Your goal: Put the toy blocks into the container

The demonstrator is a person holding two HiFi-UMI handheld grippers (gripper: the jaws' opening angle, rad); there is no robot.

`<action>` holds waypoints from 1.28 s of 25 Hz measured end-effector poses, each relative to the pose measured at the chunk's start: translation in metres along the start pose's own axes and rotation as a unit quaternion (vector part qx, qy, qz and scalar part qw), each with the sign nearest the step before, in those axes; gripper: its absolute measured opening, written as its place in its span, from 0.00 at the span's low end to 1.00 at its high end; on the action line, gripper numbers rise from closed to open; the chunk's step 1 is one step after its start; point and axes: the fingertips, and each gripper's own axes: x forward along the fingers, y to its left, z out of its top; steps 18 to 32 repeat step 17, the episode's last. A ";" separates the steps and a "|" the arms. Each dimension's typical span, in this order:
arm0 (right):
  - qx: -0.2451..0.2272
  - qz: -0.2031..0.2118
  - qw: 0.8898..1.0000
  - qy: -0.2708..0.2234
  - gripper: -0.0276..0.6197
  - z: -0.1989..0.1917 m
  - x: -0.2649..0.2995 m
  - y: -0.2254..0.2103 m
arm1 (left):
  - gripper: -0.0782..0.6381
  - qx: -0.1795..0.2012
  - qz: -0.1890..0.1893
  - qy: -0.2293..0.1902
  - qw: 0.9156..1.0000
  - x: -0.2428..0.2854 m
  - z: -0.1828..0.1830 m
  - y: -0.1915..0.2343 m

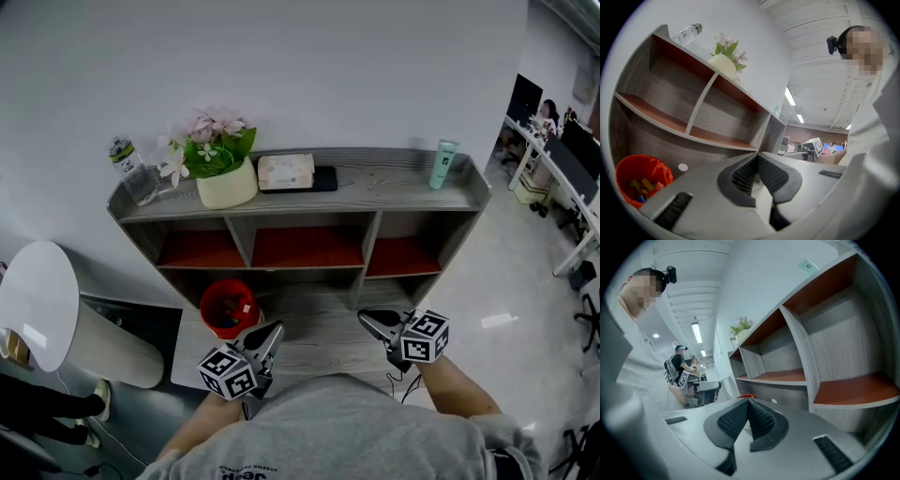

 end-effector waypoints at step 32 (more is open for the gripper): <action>-0.014 -0.013 1.000 0.007 0.05 0.002 0.008 0.011 | 0.12 -0.002 -0.001 -0.005 1.000 -0.016 0.005 0.008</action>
